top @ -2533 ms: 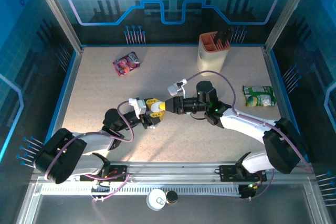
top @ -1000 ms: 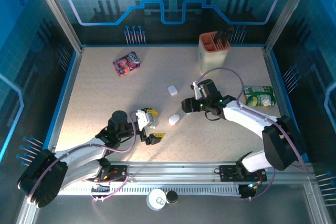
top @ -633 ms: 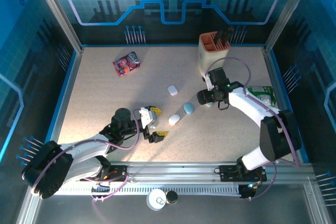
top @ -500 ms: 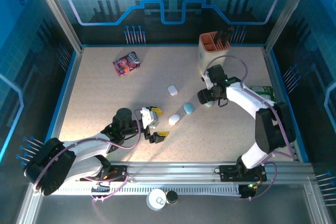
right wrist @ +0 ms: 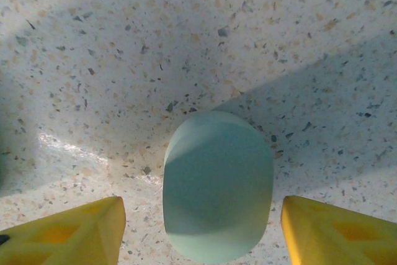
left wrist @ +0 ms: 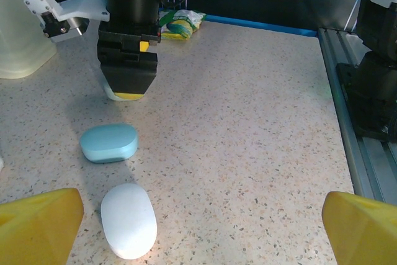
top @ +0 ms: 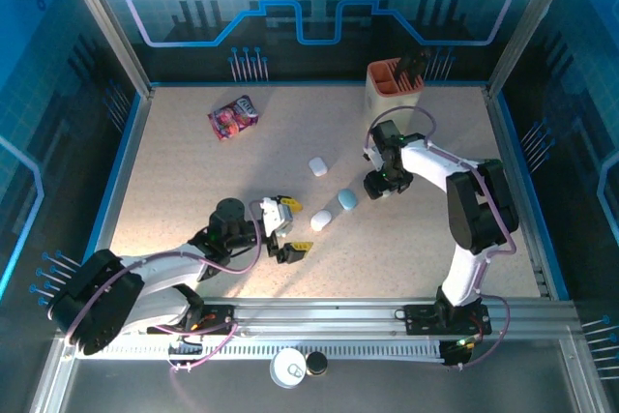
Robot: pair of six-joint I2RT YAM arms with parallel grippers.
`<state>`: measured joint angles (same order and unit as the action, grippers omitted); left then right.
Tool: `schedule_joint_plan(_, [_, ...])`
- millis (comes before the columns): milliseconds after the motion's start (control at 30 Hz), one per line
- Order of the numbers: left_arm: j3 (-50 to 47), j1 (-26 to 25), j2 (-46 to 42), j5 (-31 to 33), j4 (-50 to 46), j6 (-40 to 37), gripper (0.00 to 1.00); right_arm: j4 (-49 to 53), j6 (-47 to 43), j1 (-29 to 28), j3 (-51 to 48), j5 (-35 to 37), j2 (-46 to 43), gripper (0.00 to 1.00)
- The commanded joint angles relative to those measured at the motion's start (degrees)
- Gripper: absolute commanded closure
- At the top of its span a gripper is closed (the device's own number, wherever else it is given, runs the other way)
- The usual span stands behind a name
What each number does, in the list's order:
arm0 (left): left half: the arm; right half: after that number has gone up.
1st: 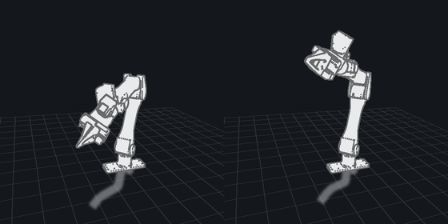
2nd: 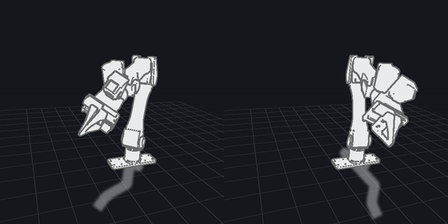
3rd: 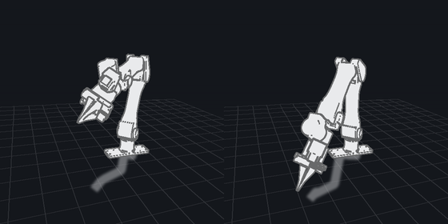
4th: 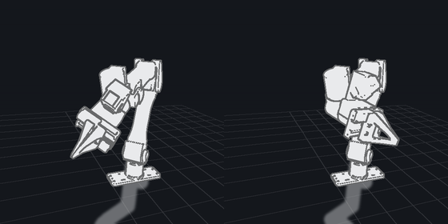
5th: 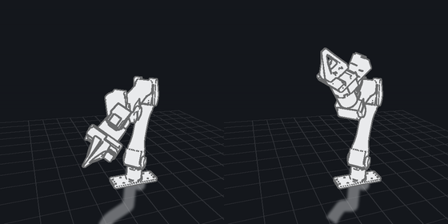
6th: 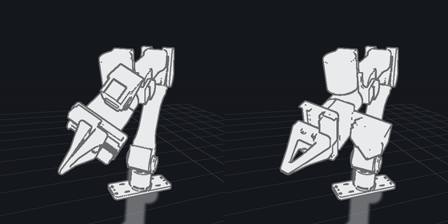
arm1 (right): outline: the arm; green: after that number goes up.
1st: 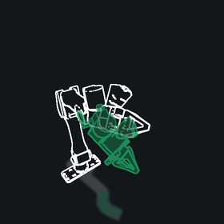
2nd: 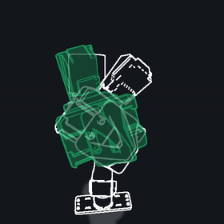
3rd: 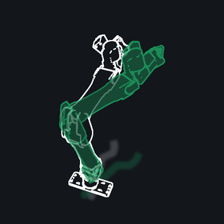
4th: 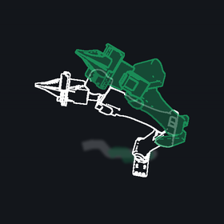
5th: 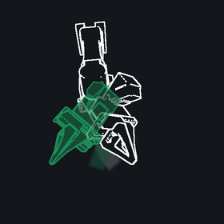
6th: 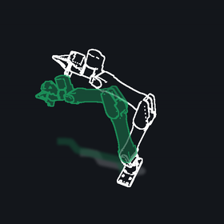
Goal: Insert the wireless bluetooth earbuds into the charging case
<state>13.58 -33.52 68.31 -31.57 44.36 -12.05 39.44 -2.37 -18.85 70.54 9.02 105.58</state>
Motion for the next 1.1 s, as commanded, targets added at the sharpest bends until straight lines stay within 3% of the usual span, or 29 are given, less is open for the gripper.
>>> schedule_joint_plan(0, [1.56, -0.35, 0.84, -1.66, 2.39, -0.47, 0.01, 2.40, -0.69, 0.79, 1.53, 0.52, 1.19, 0.36])
schedule_joint_plan(400, [1.73, -0.37, 0.92, -1.52, 2.39, -0.14, 0.01, 2.16, -0.11, 1.01, 1.78, 0.81, 2.96, 0.54])
schedule_joint_plan(667, [1.43, -0.30, 0.00, 4.01, 2.25, 2.34, 0.01, -1.39, -1.35, -1.00, -1.40, -2.78, -5.15, 0.59])
schedule_joint_plan(867, [2.02, -0.10, -1.05, 11.47, 1.96, 9.28, 0.01, -7.33, -3.99, -4.06, -7.02, -13.49, -15.97, 0.61])
schedule_joint_plan(967, [1.07, -0.06, -2.61, 9.06, 2.06, 7.27, 0.01, -8.35, -5.08, -4.86, -8.80, -23.24, -19.89, 0.62])
schedule_joint_plan(1067, [1.18, -0.02, -4.98, 5.18, -0.71, 6.11, 0.01, -6.28, -6.74, -7.27, -8.53, -27.82, -22.11, 0.64])
